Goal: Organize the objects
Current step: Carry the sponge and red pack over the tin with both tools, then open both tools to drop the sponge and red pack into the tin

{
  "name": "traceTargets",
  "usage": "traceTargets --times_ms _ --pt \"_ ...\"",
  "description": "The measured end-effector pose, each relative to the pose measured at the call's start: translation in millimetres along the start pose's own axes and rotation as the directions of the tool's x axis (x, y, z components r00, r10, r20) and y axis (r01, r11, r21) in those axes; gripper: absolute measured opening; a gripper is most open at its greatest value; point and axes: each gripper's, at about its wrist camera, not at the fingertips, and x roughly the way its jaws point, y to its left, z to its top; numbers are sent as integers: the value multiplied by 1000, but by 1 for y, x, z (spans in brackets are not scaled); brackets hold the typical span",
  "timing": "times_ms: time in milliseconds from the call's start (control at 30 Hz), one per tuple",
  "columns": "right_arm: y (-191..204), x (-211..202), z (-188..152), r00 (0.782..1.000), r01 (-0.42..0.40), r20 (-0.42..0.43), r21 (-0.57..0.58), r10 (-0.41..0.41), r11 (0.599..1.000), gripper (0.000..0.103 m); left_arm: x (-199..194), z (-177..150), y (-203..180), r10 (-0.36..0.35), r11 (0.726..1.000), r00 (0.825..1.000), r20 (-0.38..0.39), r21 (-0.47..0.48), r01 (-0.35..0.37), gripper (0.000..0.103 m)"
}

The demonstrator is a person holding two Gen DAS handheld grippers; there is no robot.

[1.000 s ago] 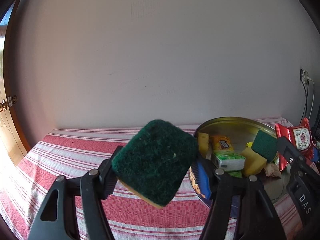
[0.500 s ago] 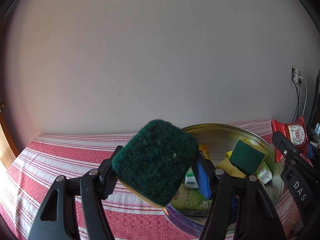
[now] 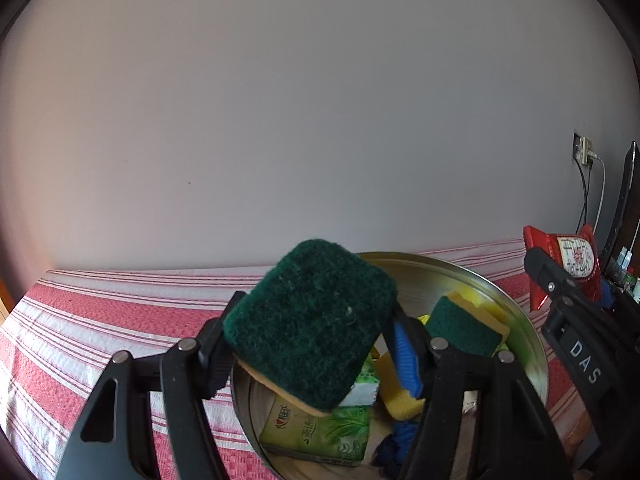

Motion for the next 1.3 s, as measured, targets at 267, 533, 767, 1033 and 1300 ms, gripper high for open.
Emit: traceTargets --times_ms 267,533,767,1033,1300 --pt "-16 32 -7 998 -17 -53 -7 16 1000 56 15 1 -12 0 1000 1000 -28 -2 0 65" --pt "-18 46 -10 992 -31 -122 -18 28 999 56 36 6 -21 12 1000 998 -66 9 -12 65" --pt "-8 46 -17 984 -50 -170 -42 42 998 56 47 9 -22 54 998 993 -104 22 -52 65" --pt "18 34 -12 964 -169 -218 -52 154 984 62 65 7 -22 39 999 980 -193 18 -36 69" --pt "3 23 -11 947 -257 -172 100 271 961 79 54 14 -8 0 996 989 -148 -90 -13 102"
